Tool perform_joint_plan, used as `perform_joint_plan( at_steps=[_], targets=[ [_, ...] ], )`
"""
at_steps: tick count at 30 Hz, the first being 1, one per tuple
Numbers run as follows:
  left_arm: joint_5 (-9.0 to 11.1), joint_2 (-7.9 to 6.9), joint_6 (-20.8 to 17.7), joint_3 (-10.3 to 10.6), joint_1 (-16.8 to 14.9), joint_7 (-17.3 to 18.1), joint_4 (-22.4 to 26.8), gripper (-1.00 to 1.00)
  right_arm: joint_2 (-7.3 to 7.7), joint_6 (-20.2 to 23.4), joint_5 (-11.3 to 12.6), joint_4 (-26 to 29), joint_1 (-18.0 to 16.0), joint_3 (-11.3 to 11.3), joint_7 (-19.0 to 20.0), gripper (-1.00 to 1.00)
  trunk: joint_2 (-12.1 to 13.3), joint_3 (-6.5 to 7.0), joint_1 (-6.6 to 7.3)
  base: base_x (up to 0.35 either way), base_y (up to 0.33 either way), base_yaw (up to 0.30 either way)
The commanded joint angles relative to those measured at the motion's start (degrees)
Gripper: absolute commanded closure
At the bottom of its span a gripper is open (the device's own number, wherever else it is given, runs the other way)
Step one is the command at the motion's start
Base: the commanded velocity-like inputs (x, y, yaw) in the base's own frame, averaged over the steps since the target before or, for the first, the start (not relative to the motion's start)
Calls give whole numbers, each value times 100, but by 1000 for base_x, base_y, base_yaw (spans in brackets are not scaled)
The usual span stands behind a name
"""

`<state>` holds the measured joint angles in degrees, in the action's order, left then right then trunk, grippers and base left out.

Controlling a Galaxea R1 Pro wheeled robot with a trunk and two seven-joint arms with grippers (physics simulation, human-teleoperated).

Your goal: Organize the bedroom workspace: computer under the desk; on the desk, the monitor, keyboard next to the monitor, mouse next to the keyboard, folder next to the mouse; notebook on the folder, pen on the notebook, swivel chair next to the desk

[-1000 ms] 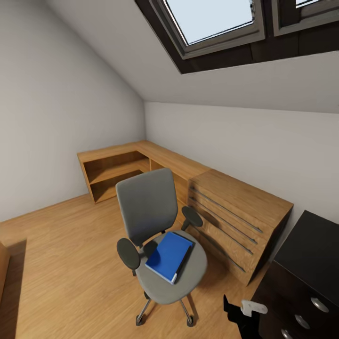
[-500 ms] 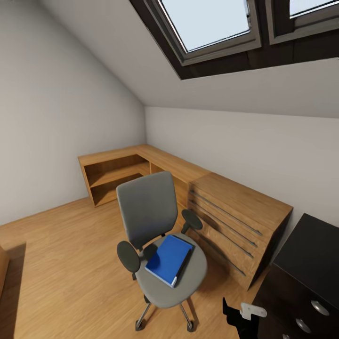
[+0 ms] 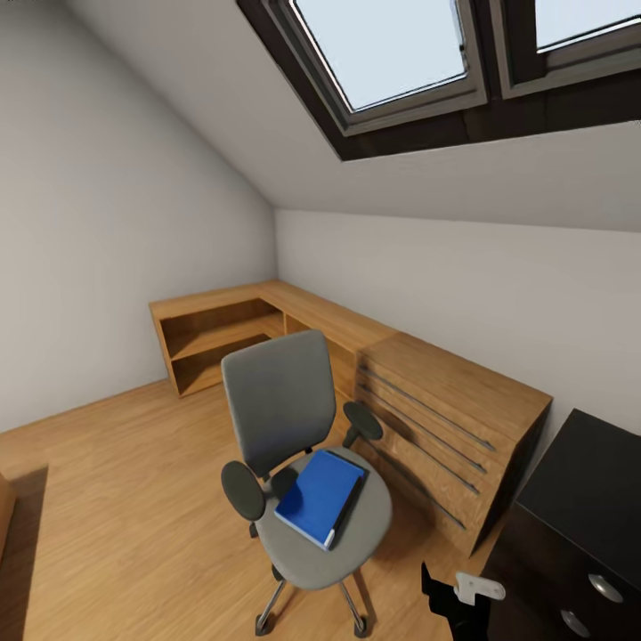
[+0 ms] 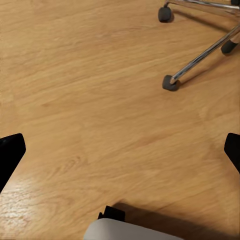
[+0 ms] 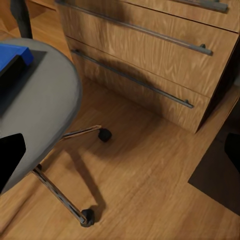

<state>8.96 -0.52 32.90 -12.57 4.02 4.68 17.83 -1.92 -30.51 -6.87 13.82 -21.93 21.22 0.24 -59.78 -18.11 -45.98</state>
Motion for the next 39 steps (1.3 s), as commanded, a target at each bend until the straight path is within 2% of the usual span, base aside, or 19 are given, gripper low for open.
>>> perform_joint_plan(
  at_steps=[1,5,8,12,13,19,29,35,39],
  targets=[
    [91,1,-30,-8,2,42,22,-100,-4,-28,-59,-4,-5,49,3,-100,-4,4,-1,0,0,0],
    [288,-5,-219,-8,2,25,175,-100,-2,-63,-60,-16,-5,47,3,-100,-4,42,-1,0,0,0],
    [475,-7,-510,-8,2,18,373,-100,-6,-75,-60,-20,-5,45,3,-100,-4,70,-1,0,0,0],
    [645,-5,-1106,-8,2,16,673,-100,-8,-82,-60,-25,-5,42,3,-100,-4,107,-1,0,0,0],
    [691,-6,-1422,-8,2,16,846,-100,-7,-84,-60,-27,-5,41,2,-100,-4,117,-1,0,0,14],
    [758,-15,-2233,-8,2,5,1448,-100,-5,-86,-60,-28,-5,40,2,-100,-4,173,-1,0,0,56],
    [784,-40,-3256,-8,-5,-17,2394,-100,-4,-87,-60,-29,-5,40,2,-100,-4,266,-1,0,0,97],
    [795,-71,-3594,-14,-6,-3,2789,-100,-2,-74,-60,-29,-5,41,2,-100,-4,315,-1,0,0,138],
    [817,-73,-3645,-22,-6,15,2900,-100,-1,-65,-60,-29,-5,45,2,-100,-4,329,-1,0,0,188]
  ],
)
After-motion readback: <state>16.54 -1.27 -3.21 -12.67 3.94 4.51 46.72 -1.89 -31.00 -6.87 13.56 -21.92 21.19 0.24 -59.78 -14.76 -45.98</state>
